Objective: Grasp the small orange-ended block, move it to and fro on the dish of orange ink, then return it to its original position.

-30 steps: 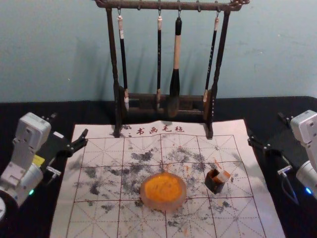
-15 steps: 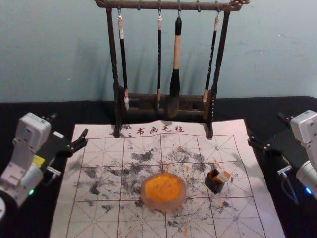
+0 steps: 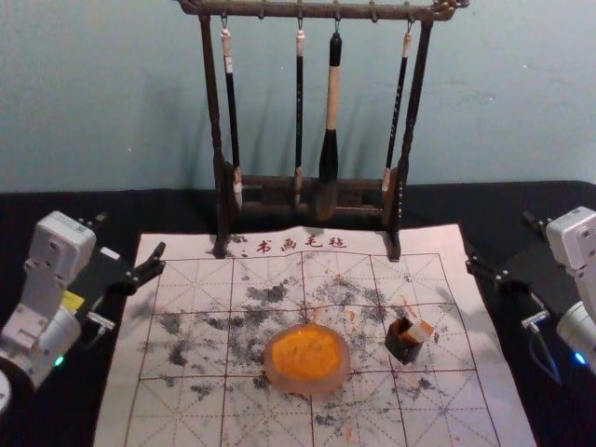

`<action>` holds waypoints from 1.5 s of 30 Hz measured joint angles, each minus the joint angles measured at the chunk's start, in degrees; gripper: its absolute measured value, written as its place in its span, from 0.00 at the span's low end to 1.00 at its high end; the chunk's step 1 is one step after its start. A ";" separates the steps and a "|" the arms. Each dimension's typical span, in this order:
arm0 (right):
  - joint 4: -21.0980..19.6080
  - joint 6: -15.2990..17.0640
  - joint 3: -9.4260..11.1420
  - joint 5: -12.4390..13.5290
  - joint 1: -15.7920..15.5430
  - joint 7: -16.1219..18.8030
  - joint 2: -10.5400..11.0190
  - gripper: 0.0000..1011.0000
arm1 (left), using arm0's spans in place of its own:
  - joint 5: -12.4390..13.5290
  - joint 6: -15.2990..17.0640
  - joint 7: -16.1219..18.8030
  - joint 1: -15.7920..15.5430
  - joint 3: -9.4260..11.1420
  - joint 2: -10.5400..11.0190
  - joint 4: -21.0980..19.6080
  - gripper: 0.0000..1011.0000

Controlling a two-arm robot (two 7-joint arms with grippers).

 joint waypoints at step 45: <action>-0.08 -0.14 0.72 -0.05 -0.27 0.00 -0.31 0.99 | 0.00 0.00 0.00 0.00 0.00 0.00 0.00 0.99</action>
